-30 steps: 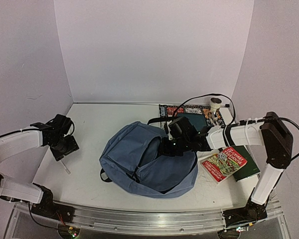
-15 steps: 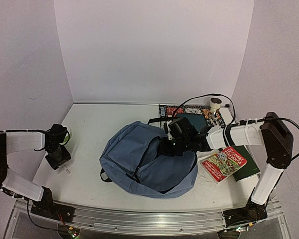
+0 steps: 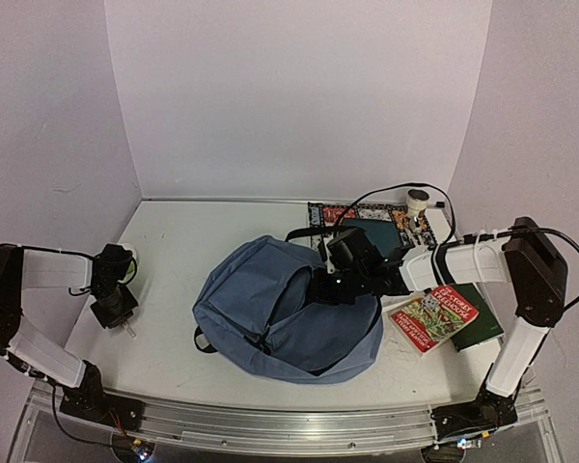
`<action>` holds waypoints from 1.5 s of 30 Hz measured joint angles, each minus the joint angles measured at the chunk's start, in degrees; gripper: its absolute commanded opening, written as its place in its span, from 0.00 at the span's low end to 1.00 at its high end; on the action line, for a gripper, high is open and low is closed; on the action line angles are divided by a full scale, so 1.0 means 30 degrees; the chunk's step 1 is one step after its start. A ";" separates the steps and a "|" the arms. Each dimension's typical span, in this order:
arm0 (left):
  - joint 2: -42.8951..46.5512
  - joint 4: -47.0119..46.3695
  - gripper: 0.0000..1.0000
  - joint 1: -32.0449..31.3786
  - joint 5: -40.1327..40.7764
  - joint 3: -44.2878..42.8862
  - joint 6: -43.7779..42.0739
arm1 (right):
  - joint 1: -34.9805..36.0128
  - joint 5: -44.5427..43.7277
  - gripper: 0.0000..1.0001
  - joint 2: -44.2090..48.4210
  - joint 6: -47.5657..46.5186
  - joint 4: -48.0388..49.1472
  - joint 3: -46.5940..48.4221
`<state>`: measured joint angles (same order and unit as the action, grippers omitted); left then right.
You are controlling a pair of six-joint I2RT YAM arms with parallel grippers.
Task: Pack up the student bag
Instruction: Pick up the pen at the corner of the board, then place the pen in the lower front pocket of the bag.
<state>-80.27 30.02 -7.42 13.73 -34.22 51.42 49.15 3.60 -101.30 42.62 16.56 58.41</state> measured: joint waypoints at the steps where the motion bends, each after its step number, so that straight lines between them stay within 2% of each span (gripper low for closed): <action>1: 0.0004 0.0008 0.01 0.0011 0.0004 0.0000 -0.0120 | 0.0000 0.0000 0.00 0.0000 0.0004 0.0004 0.0000; 10: 0.0254 -0.0174 0.00 0.0167 -0.0815 -0.0014 -0.0850 | 0.0000 0.0007 0.00 0.0000 -0.0003 0.0036 0.0000; 16: 0.0816 -0.0356 0.00 0.0080 -0.3557 -0.0439 -0.1412 | 0.0000 0.0010 0.00 0.0000 -0.0004 0.0051 0.0000; 24: 0.2177 -0.0407 0.00 -0.0329 -0.6886 -0.2711 -0.1997 | 0.0000 0.0022 0.00 0.0000 -0.0004 0.0058 0.0000; 34: 0.1886 -0.0858 0.00 -0.5678 -0.8380 -0.6798 -0.2160 | 0.0000 0.0087 0.00 0.0000 0.0004 0.0058 0.0007; 45: -0.0559 -0.2563 0.00 -1.1097 -0.8670 -0.9612 -0.2760 | 0.0000 0.0092 0.00 0.0000 0.0084 0.0073 0.0007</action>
<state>-81.95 22.33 -40.71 -12.28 -63.05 43.14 49.15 3.87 -101.30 42.87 16.78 58.43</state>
